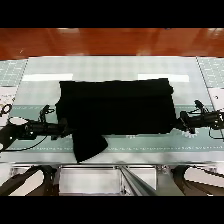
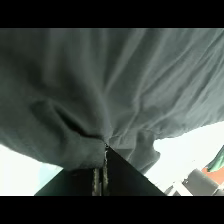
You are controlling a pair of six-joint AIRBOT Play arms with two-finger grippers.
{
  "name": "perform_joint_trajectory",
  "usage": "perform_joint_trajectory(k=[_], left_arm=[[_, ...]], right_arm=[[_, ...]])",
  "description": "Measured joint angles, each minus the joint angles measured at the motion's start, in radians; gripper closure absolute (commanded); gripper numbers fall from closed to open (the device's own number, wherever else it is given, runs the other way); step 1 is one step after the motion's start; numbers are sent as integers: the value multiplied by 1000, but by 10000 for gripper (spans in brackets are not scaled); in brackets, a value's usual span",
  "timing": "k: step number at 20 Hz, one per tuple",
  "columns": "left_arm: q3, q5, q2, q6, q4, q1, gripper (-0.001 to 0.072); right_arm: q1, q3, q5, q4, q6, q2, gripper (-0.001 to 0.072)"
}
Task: Fold the shirts.
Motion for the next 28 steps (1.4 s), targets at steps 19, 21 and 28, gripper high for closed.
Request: perform_joint_trajectory(k=[19,21,28], left_arm=[[628,31,-352,-29,-47,-1,684],[715,31,-431,-40,-49,-12,684],[965,24,-654,-88,-51,-32,684]], right_arm=[[162,458,-134,169,-24,-157,684],[179,516,-151,191,-17,-204,684],[206,671,-189,254,-9,-352,684]])
